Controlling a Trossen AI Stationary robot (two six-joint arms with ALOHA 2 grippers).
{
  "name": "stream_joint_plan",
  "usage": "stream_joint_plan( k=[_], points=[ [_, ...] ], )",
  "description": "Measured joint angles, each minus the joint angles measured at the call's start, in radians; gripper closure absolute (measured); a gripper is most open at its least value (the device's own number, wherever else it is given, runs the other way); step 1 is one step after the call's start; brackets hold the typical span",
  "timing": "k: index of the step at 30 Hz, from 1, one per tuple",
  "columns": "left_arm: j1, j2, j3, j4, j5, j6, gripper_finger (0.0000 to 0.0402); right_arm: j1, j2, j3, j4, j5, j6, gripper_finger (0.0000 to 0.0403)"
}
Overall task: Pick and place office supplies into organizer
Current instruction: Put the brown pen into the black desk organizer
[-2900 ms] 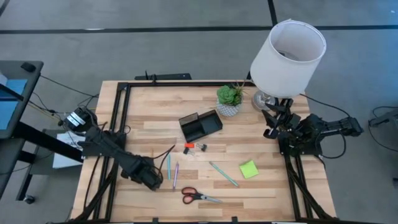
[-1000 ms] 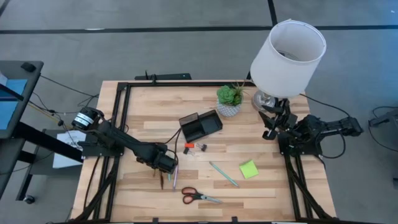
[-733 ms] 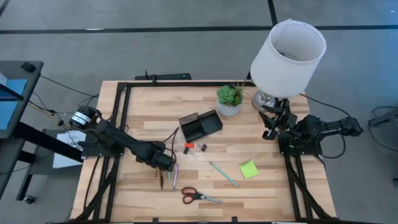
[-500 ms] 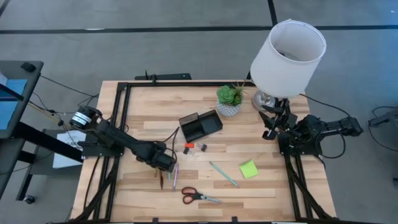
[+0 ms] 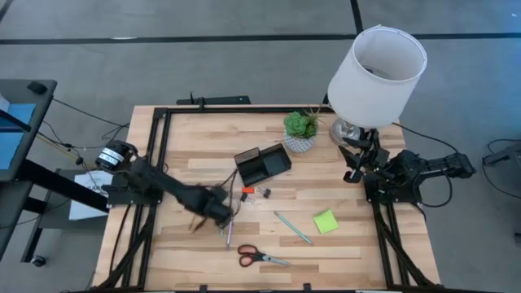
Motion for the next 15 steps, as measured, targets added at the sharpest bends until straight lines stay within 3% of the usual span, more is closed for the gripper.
stream_joint_plan(
  k=[2,10,15],
  points=[
    [0.021,-0.006,0.055,-0.014,-0.127,0.079,0.0391,0.000,0.000,0.000,0.002,-0.002,0.000,0.0271],
    [0.127,-0.005,0.326,-0.162,-0.414,0.442,0.0391,0.000,0.000,0.000,0.007,-0.003,0.000,0.0271],
    [0.189,-0.007,0.460,-0.160,-0.561,0.674,0.0392,0.000,0.000,0.000,0.004,-0.002,0.000,0.0271]
  ],
)
